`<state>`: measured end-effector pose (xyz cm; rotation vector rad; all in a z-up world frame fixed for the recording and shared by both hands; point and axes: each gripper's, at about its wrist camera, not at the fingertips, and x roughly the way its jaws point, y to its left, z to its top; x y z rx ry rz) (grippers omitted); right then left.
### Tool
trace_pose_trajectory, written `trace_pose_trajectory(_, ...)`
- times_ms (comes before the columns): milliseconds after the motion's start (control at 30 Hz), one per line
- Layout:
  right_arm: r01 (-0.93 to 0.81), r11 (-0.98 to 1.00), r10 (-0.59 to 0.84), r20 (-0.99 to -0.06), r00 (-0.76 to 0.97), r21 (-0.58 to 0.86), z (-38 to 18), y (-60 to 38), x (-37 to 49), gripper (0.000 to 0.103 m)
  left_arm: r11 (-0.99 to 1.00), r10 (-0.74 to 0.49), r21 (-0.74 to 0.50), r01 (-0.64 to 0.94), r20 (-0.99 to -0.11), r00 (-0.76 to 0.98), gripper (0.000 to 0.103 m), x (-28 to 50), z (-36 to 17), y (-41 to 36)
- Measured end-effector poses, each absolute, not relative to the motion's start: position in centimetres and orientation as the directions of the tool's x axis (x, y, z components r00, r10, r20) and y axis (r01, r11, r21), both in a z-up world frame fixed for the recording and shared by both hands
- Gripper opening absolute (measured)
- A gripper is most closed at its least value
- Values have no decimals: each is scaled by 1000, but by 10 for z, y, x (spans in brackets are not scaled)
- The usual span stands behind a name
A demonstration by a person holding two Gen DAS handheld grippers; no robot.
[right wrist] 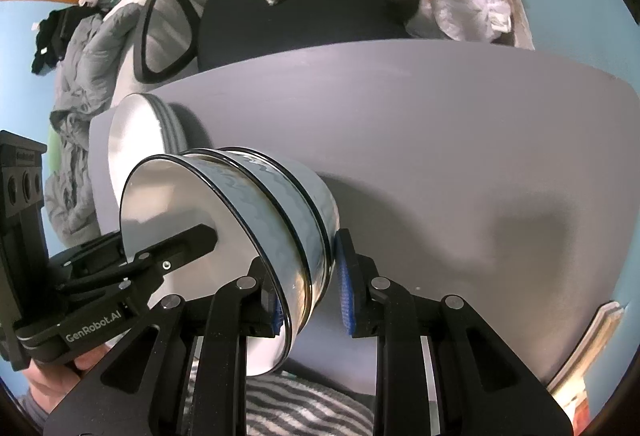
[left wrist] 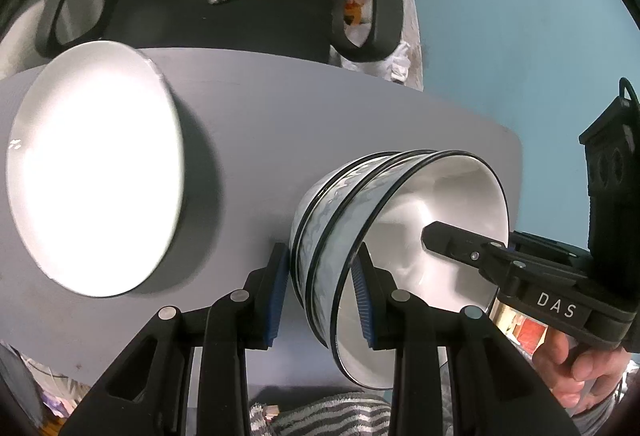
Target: Organize plates and bowls
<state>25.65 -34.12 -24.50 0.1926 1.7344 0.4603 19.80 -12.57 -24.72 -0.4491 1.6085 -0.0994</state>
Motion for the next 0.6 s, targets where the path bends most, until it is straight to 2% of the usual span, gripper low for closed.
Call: trace_pose_trajectory(600,-271,871,362,-909,-207,409,-211,-229,262,22,888,-307,-317,-334,-948,84,31,179,-208,-19)
